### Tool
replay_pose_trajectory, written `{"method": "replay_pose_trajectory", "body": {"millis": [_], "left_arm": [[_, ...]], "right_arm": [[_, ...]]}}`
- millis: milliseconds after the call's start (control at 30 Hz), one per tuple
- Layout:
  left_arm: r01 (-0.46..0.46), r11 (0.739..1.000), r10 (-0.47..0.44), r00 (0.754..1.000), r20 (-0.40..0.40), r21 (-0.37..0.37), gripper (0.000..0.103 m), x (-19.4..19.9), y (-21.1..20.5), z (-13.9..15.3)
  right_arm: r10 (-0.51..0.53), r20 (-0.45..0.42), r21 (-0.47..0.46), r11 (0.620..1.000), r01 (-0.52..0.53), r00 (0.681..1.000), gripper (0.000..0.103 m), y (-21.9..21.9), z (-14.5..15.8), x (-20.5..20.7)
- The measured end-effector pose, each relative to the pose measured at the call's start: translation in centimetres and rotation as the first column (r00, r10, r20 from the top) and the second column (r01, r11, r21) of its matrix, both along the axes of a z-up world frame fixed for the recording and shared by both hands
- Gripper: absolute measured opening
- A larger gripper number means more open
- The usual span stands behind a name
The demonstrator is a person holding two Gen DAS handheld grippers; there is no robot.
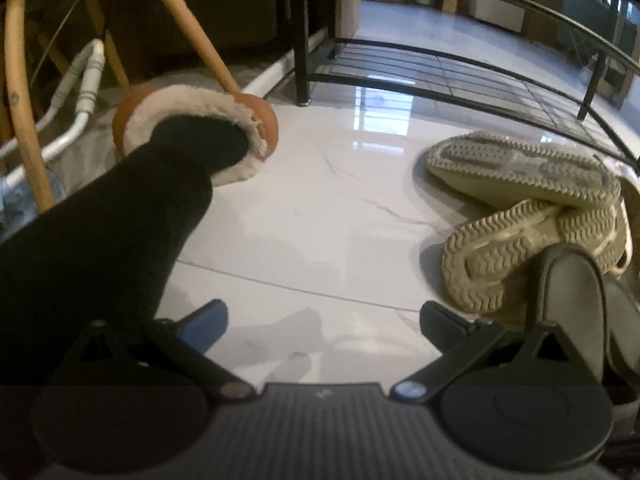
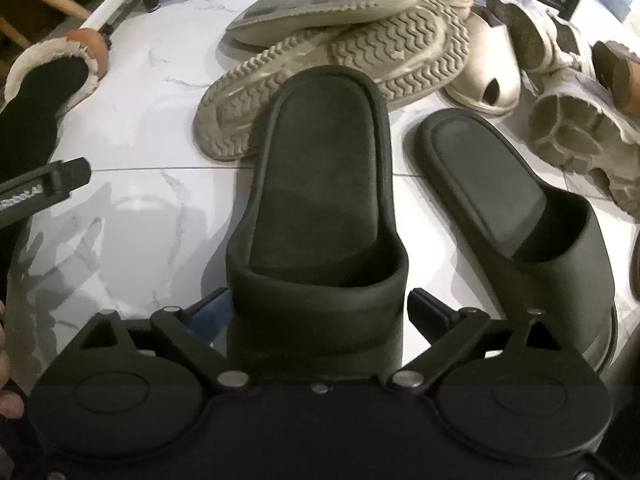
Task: Organize scattered shoes
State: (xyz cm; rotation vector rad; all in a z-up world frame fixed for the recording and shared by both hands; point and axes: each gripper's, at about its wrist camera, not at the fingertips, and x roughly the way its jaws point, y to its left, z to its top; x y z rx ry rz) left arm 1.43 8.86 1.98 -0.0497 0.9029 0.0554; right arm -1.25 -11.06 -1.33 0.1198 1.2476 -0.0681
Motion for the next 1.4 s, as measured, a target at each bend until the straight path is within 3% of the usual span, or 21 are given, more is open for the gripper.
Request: {"method": "replay_pose_trajectory", "body": {"millis": [167, 367, 433, 600, 700, 867, 900, 933, 967, 1033, 1167, 1233, 1267, 1300, 1333, 1400], "left_arm": [[0.004, 0.999, -0.004, 1.0, 0.001, -0.042, 0.102, 0.1, 0.5, 0.0], [0.013, 0.997, -0.013, 1.0, -0.004, -0.083, 0.102, 0.1, 0.4, -0.1], [0.018, 0.996, -0.018, 1.0, -0.008, -0.085, 0.102, 0.0, 0.3, -0.1], [0.018, 0.995, -0.018, 1.0, 0.002, -0.093, 0.102, -0.2, 0.2, 0.0], [0.009, 0.996, -0.01, 1.0, -0.013, -0.092, 0.102, 0.0, 0.3, -0.2], [0.003, 0.994, -0.006, 1.0, -0.03, -0.105, 0.102, 0.3, 0.4, -0.5], [0.002, 0.994, -0.006, 0.999, -0.034, -0.11, 0.102, 0.4, 0.4, -0.6], [0.004, 0.994, -0.009, 0.999, -0.039, -0.113, 0.102, 0.5, 0.3, -0.6], [0.006, 0.993, -0.011, 0.999, -0.042, -0.114, 0.102, 0.6, 0.3, -0.7], [0.013, 0.993, -0.019, 0.999, -0.047, -0.117, 0.102, 0.7, 0.2, -0.8], [0.034, 0.993, -0.04, 0.998, -0.045, -0.113, 0.102, 0.7, -0.3, -0.8], [0.038, 0.993, -0.043, 0.998, -0.045, -0.11, 0.102, 0.7, -0.3, -0.8], [0.039, 0.993, -0.044, 0.998, -0.045, -0.108, 0.102, 0.7, -0.3, -0.8], [0.037, 0.994, -0.042, 0.998, -0.043, -0.105, 0.102, 0.6, -0.3, -0.8], [0.034, 0.994, -0.038, 0.998, -0.042, -0.101, 0.102, 0.6, -0.3, -0.8], [0.027, 0.994, -0.032, 0.999, -0.042, -0.102, 0.102, 0.5, -0.2, -0.8]], "right_arm": [[-0.037, 0.016, 0.059, 0.998, 0.036, 0.999, 0.102, -1.0, 0.3, -0.2], [-0.12, 0.161, 0.108, 0.989, 0.104, 0.98, 0.103, -4.4, 3.3, -1.1], [-0.178, 0.203, 0.121, 0.98, 0.156, 0.963, 0.103, -6.4, 3.9, -0.5], [-0.374, 0.272, 0.305, 0.907, 0.289, 0.887, 0.099, -11.8, 4.3, 2.6], [-0.441, 0.205, 0.354, 0.866, 0.354, 0.874, 0.098, -13.4, 2.4, 5.0], [-0.531, 0.021, 0.466, 0.755, 0.462, 0.847, 0.097, -14.7, -2.1, 8.1], [-0.531, 0.015, 0.48, 0.747, 0.46, 0.847, 0.089, -14.6, -2.4, 8.4], [-0.522, 0.025, 0.494, 0.748, 0.444, 0.853, 0.082, -14.3, -2.7, 8.8], [-0.509, 0.036, 0.505, 0.751, 0.424, 0.86, 0.065, -13.9, -2.8, 9.3], [-0.479, 0.061, 0.517, 0.766, 0.383, 0.876, 0.062, -12.9, -2.7, 10.5], [-0.469, 0.119, 0.532, 0.775, 0.343, 0.875, 0.052, -12.0, -2.1, 12.1], [-0.491, 0.169, 0.549, 0.767, 0.332, 0.855, 0.053, -11.9, -1.7, 13.0], [-0.505, 0.178, 0.544, 0.766, 0.343, 0.845, 0.058, -11.9, -1.7, 13.3], [-0.518, 0.183, 0.531, 0.767, 0.36, 0.836, 0.07, -12.0, -1.5, 13.6], [-0.514, 0.169, 0.515, 0.774, 0.369, 0.841, 0.076, -12.1, -1.3, 13.9], [-0.492, 0.155, 0.515, 0.781, 0.355, 0.857, 0.078, -12.3, -0.9, 13.6]]}}
